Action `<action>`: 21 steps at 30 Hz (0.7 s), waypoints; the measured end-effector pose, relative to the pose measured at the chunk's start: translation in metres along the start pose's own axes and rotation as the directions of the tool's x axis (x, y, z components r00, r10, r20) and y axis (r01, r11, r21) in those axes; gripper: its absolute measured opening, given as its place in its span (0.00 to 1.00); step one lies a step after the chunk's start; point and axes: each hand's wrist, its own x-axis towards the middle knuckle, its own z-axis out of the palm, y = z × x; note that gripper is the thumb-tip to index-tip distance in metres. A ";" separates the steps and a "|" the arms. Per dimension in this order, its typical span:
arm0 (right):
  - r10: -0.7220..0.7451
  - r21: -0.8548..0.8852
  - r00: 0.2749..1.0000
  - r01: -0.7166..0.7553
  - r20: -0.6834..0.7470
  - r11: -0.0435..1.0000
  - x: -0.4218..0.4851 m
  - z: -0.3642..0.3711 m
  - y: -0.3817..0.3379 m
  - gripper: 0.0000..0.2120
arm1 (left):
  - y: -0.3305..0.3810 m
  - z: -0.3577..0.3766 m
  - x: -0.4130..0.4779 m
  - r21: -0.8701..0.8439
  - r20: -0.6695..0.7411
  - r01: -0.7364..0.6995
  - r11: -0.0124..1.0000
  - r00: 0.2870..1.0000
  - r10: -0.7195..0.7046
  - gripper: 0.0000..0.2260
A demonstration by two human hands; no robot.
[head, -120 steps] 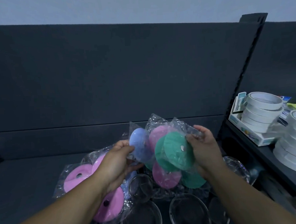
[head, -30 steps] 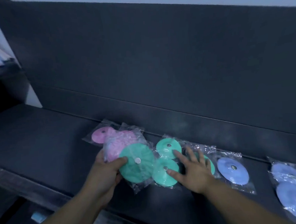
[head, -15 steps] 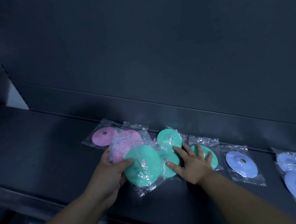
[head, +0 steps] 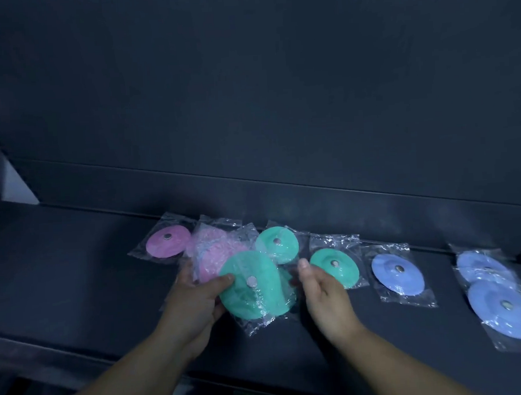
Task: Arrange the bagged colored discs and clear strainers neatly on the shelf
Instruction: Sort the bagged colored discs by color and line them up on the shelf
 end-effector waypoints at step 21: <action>0.458 0.445 0.872 -0.484 0.171 0.754 -0.030 -0.102 0.032 0.05 | -0.037 0.041 -0.017 0.084 -0.116 0.029 0.996 0.993 -0.019 0.13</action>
